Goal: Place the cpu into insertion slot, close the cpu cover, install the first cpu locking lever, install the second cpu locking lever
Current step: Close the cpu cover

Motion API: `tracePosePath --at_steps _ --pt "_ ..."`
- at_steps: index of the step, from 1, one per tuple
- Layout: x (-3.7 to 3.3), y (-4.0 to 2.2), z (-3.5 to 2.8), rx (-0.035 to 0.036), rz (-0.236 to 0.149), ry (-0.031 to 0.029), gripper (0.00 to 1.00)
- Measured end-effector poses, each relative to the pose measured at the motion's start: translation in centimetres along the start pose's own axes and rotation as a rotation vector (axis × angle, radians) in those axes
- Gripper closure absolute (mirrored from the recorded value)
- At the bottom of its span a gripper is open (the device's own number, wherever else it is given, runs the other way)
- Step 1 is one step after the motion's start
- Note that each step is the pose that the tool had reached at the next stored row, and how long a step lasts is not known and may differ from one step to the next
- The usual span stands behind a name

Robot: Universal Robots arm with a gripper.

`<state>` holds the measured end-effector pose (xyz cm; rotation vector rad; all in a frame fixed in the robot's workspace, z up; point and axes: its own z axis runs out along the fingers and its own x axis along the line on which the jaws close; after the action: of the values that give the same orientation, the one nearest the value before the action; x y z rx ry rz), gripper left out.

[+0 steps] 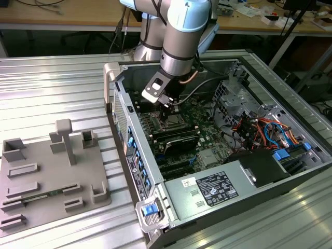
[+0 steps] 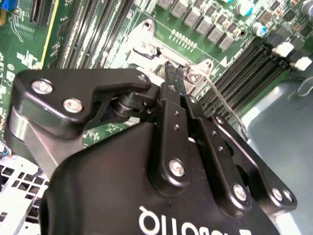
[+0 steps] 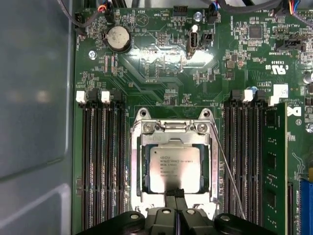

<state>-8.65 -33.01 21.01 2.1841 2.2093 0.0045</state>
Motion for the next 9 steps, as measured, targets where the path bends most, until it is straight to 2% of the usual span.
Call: tracePosePath --at_steps 6,9 --pt "0.0 0.42 0.11 0.0002 0.0 -0.0021 0.89" --pt "-0.01 1.05 0.15 0.0008 0.0 -0.0022 0.89"
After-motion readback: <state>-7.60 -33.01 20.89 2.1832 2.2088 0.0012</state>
